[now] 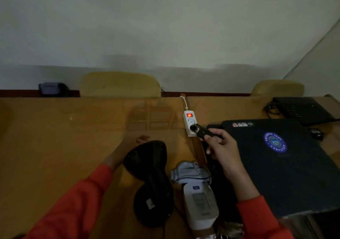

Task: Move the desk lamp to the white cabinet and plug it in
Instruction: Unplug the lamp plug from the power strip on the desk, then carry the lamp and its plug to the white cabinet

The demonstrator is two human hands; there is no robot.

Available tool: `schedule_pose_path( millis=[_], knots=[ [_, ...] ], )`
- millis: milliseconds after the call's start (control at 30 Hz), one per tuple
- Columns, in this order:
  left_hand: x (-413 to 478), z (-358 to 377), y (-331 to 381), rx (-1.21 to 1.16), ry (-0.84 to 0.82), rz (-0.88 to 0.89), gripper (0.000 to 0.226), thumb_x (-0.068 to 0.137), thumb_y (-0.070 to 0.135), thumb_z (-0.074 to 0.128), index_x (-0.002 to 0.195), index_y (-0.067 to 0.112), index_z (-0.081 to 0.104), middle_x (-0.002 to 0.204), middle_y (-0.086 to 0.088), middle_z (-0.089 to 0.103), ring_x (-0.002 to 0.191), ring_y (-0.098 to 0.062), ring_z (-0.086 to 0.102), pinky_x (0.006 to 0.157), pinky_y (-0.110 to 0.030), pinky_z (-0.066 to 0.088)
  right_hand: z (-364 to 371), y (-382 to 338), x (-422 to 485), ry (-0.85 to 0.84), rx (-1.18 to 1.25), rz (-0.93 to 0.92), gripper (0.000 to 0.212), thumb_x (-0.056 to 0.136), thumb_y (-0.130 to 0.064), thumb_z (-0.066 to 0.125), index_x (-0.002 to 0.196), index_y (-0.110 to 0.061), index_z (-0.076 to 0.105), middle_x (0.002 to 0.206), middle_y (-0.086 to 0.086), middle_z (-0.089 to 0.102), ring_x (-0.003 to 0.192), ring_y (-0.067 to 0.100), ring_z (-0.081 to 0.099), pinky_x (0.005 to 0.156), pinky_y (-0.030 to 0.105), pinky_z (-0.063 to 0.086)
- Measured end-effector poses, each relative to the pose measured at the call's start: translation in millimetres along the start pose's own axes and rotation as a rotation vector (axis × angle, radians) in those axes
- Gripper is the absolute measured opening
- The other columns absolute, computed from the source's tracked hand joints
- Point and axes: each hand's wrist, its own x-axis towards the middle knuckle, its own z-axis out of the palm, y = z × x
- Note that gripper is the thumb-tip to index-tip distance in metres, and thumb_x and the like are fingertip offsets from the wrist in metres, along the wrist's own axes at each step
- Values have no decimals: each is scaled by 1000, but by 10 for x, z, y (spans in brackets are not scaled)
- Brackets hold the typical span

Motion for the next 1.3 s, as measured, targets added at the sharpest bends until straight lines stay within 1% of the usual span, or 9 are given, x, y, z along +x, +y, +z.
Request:
schedule_pose_path(
  millis=[200, 333, 533, 700, 800, 933, 1067, 1200, 1300],
  knots=[
    [-806, 69, -17, -132, 143, -37, 15, 90, 17, 57, 91, 28, 65, 94, 6, 66, 76, 9, 58, 66, -16, 45, 19, 148, -516, 7, 8, -3, 21, 86, -6, 62, 106, -11, 59, 72, 6, 68, 45, 4, 54, 45, 13, 48],
    [-1253, 251, -30, -187, 180, -141, 23, 94, 15, 52, 114, 10, 61, 112, -7, 65, 100, -19, 60, 79, -26, 43, -22, 276, -763, 12, 51, -10, 20, 85, -6, 64, 102, -17, 60, 69, 0, 73, 48, 6, 59, 50, 15, 52],
    [-1653, 654, 378, -327, 285, -178, 35, 91, 12, 56, 125, 10, 49, 127, -10, 53, 109, -17, 53, 86, -24, 44, -40, 422, -1057, -12, 84, -41, 23, 84, -8, 65, 99, -24, 60, 62, -6, 72, 48, 5, 61, 48, 14, 50],
    [-1819, 976, 672, -455, 223, -159, 71, 70, 54, 66, 131, 37, 34, 124, 21, 46, 113, 0, 47, 95, -24, 42, -36, 488, -1205, -59, 111, -118, 28, 81, 1, 67, 102, -15, 58, 72, -5, 75, 54, 9, 63, 51, 17, 53],
    [-1744, 1122, 856, -511, 296, -143, 59, 71, 51, 65, 120, 49, 33, 117, 32, 45, 108, 7, 48, 84, -10, 41, -67, 538, -1253, -63, 117, -158, 31, 80, 6, 66, 106, -7, 57, 81, -1, 74, 60, 4, 66, 51, 14, 50],
    [-1620, 1255, 991, -575, 414, -160, 44, 88, 25, 58, 126, 28, 36, 113, 15, 54, 112, -13, 55, 77, -7, 45, -162, 565, -1264, -103, 74, -208, 28, 81, 6, 65, 104, -9, 61, 74, -4, 74, 60, 6, 64, 54, 16, 52],
    [-1578, 1319, 1076, -550, 458, -155, 50, 94, 24, 47, 138, 22, 25, 121, 18, 44, 114, -3, 44, 82, 1, 37, -265, 549, -1248, -137, 29, -241, 34, 80, 6, 66, 94, -25, 61, 71, 1, 69, 53, 5, 61, 51, 16, 51],
    [-1554, 1396, 1139, -607, 439, -197, 58, 86, 46, 39, 135, 41, 9, 133, 11, 34, 122, -7, 32, 103, -30, 30, -368, 554, -1193, -167, 109, -160, 18, 85, -6, 63, 94, -22, 63, 58, 0, 68, 47, 8, 59, 44, 18, 48],
    [-1542, 1441, 1142, -596, 475, -222, 73, 81, 50, 34, 144, 29, 5, 147, 2, 27, 134, -14, 24, 111, -37, 24, -416, 560, -1158, -227, 156, -106, 15, 86, -8, 62, 94, -20, 62, 59, -1, 69, 46, 9, 59, 44, 20, 48]
  ],
)
